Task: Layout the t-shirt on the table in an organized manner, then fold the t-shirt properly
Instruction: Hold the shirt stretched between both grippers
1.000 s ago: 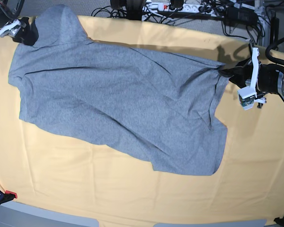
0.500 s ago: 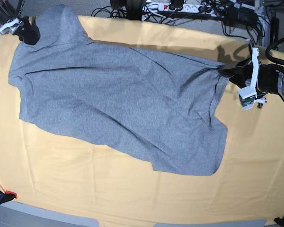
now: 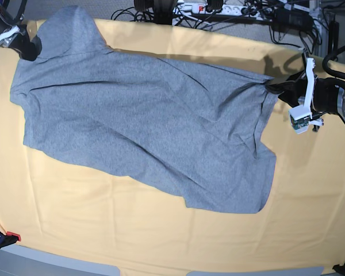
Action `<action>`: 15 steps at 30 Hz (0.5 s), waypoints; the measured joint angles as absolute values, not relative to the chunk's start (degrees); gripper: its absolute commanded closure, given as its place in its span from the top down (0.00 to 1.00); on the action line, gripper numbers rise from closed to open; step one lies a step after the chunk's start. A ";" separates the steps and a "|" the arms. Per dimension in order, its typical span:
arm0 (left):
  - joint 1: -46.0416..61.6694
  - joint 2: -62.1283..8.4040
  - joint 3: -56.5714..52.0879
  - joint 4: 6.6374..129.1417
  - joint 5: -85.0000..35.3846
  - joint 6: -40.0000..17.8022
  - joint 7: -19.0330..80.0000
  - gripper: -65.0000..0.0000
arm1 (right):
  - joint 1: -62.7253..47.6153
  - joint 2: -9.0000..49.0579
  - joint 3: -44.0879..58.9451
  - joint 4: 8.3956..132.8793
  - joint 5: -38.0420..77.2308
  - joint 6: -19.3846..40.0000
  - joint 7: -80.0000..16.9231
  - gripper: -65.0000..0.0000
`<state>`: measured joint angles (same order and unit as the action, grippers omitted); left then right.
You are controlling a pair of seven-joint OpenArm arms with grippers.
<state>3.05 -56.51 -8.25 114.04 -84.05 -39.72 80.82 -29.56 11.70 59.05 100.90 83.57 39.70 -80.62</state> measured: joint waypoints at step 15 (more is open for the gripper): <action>3.03 -56.51 -8.25 114.04 -84.07 -39.72 80.79 0.00 | -31.94 11.73 59.05 103.53 68.73 39.70 -77.21 0.66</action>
